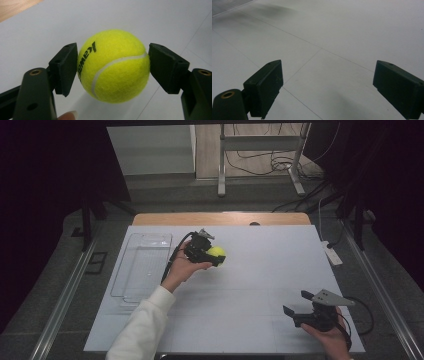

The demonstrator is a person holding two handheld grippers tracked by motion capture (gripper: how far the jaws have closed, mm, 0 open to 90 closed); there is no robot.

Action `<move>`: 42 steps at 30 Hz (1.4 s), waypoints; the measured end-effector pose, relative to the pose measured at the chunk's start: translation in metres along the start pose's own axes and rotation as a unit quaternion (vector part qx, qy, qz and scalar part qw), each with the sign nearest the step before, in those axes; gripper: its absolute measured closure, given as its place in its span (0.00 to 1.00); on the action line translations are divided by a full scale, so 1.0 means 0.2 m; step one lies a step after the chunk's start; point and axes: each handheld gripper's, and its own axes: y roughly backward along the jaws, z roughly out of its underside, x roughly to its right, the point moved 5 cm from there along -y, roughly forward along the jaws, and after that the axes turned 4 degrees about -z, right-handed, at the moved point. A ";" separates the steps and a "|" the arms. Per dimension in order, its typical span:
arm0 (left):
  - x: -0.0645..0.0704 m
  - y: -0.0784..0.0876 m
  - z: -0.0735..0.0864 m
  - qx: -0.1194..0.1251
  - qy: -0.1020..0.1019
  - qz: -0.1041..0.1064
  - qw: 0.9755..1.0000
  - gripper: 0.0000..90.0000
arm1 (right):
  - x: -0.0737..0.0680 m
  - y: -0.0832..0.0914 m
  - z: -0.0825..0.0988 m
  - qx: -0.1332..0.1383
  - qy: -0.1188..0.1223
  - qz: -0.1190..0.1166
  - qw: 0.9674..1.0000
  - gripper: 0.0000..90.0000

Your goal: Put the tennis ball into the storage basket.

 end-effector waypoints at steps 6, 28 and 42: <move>0.01 0.02 0.00 0.007 0.001 0.001 1.000 0.31 | -0.01 0.00 0.00 0.003 0.003 -0.002 1.000 0.11; -0.03 0.13 0.02 0.034 0.014 -0.008 0.999 0.31 | -0.01 0.00 0.00 0.001 0.003 -0.003 1.000 0.11; -0.07 0.20 0.02 0.052 0.024 -0.014 0.998 0.31 | -0.01 0.00 0.00 0.000 0.003 -0.004 1.000 0.11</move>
